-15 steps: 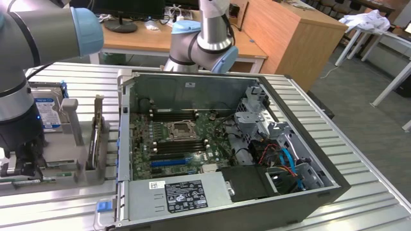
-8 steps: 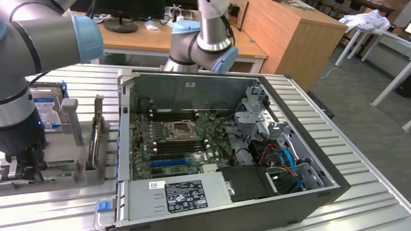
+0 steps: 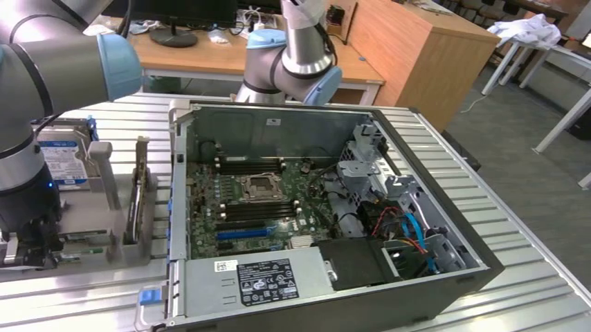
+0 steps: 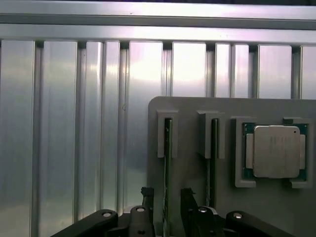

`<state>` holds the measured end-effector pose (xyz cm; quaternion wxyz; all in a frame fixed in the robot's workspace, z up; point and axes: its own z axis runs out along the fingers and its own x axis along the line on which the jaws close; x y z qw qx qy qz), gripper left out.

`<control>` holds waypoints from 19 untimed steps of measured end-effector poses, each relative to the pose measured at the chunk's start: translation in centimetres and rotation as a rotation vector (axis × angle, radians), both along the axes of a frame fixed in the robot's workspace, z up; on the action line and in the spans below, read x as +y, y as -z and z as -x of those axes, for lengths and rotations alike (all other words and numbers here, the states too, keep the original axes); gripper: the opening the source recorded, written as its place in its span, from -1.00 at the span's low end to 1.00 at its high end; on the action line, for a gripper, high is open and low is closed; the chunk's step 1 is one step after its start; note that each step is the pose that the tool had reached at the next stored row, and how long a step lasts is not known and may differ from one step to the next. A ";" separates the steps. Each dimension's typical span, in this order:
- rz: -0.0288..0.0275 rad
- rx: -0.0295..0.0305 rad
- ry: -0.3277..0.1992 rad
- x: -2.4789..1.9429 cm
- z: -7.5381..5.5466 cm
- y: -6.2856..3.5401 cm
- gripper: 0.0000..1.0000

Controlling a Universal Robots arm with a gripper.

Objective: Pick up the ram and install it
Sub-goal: 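Pick up the ram and move it above insertion slot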

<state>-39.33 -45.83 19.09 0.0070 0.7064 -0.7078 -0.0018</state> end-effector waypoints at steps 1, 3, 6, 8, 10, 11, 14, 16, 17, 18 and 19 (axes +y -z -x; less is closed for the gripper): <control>0.0001 0.0001 0.000 0.00 0.0 0.00 -0.29; 0.0002 0.0001 0.000 0.00 -0.2 0.01 -0.29; 0.0001 0.0001 0.000 0.00 -0.4 0.02 -0.29; 0.0002 0.0003 0.000 0.00 -0.4 0.02 -0.29; 0.0002 0.0003 0.000 0.00 -0.4 0.04 -0.29; 0.0001 0.0003 0.000 0.00 -0.4 0.06 -0.29; 0.0001 0.0002 0.000 0.00 -0.4 0.07 -0.32; 0.0000 0.0002 0.000 0.00 -0.4 0.10 -0.45; 0.0000 0.0001 0.000 0.00 -0.4 0.14 -0.45; -0.0001 0.0000 0.000 0.00 -0.4 0.19 -0.45; 0.0001 0.0002 0.000 0.00 -0.4 0.22 -0.45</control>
